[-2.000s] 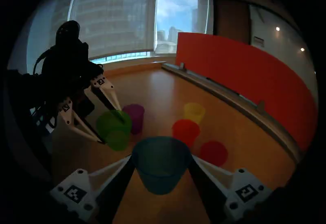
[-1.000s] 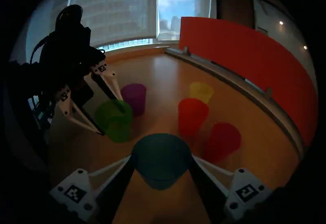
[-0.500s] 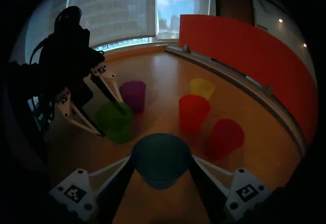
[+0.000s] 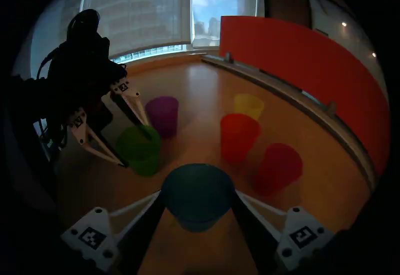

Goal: Pour water

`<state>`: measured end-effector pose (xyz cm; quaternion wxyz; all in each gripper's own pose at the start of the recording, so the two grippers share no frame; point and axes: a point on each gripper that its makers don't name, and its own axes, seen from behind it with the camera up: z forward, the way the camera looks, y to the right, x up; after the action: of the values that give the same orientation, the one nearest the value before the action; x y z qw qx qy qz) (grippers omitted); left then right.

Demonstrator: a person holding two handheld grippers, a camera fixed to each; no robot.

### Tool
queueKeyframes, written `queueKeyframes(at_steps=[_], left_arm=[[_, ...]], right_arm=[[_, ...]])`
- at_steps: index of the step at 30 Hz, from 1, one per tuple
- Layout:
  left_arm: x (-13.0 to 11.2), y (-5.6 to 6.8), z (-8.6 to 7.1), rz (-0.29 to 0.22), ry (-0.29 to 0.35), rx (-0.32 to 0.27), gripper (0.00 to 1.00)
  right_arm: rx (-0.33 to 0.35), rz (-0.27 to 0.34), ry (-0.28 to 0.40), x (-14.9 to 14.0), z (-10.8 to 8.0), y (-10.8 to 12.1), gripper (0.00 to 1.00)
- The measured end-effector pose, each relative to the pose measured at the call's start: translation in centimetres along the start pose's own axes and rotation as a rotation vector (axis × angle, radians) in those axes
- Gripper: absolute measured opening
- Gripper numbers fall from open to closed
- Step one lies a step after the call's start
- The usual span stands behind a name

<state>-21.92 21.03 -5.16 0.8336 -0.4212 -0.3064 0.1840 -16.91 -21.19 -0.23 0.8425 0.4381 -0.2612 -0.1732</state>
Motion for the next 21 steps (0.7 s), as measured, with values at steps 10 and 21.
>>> queueKeyframes(at_steps=[10,21], left_arm=[[-0.9,-0.1,-0.5,-0.011,-0.008,0.002,0.82],[-1.0,0.0,-0.6,0.006,-0.005,0.009,0.82]], right_arm=[[-0.001,0.000,-0.010,-0.4,0.2,-0.1,0.92],[-0.009,0.006,-0.021,-1.1,0.5,0.1,0.92]])
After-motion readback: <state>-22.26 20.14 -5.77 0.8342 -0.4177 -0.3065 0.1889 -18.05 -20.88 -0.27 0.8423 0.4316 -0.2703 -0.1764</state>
